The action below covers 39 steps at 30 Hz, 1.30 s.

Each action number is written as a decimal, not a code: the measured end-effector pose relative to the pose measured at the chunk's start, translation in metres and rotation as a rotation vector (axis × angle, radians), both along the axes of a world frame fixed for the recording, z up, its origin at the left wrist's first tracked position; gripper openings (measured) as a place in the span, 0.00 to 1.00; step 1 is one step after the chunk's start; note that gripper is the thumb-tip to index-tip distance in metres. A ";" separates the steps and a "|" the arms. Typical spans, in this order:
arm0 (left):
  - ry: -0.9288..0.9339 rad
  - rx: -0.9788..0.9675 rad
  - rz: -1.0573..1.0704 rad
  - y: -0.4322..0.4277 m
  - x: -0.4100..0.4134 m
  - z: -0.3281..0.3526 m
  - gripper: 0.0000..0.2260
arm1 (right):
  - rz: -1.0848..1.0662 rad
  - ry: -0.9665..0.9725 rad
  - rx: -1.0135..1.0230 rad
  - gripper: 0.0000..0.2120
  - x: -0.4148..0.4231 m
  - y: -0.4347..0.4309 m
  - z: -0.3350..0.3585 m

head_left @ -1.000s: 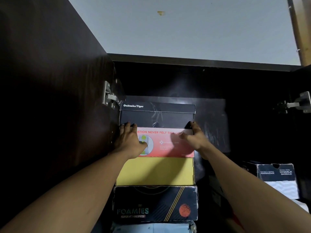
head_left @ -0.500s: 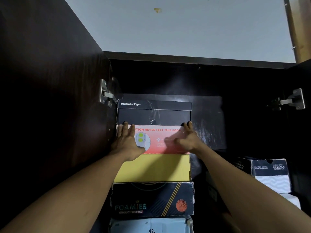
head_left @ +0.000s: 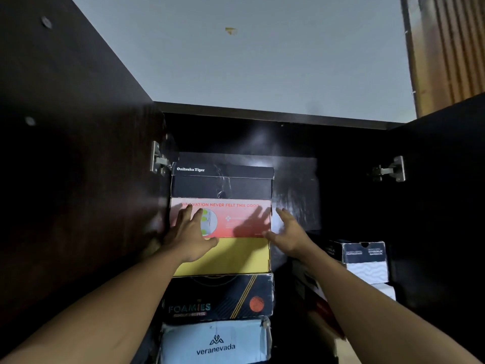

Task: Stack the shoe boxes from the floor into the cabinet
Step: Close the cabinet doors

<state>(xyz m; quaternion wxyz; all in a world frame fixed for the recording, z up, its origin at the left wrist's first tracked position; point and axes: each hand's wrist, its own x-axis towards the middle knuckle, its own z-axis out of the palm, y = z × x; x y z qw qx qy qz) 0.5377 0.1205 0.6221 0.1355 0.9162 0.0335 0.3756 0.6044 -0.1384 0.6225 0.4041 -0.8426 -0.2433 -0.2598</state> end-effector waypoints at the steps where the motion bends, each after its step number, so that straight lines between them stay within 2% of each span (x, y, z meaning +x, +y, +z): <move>1: 0.004 -0.016 -0.014 -0.007 -0.009 -0.005 0.44 | -0.002 0.022 0.006 0.42 -0.013 -0.005 -0.004; 9: 0.131 -0.159 -0.306 -0.098 -0.093 -0.063 0.40 | -0.060 0.150 0.082 0.38 -0.136 -0.074 -0.052; 12: 0.149 -0.206 -0.379 -0.131 -0.126 -0.093 0.38 | -0.100 0.211 0.047 0.37 -0.182 -0.107 -0.083; 18: 0.268 -0.261 -0.482 -0.183 -0.173 -0.131 0.42 | -0.271 0.295 -0.012 0.39 -0.259 -0.164 -0.125; 21: 0.324 -0.285 -0.571 -0.216 -0.194 -0.160 0.39 | -0.363 0.349 0.003 0.35 -0.303 -0.192 -0.153; 23: 0.343 -0.295 -0.621 -0.239 -0.203 -0.176 0.37 | -0.428 0.367 0.019 0.36 -0.326 -0.209 -0.169; 28: 0.477 -0.262 -0.742 -0.304 -0.230 -0.232 0.39 | -0.583 0.450 0.086 0.37 -0.384 -0.246 -0.221; 35: 0.636 -0.198 -0.927 -0.371 -0.246 -0.310 0.38 | -0.769 0.589 0.132 0.29 -0.445 -0.287 -0.291; 39: 0.712 -0.183 -0.975 -0.395 -0.252 -0.352 0.38 | -0.851 0.657 0.179 0.35 -0.460 -0.306 -0.336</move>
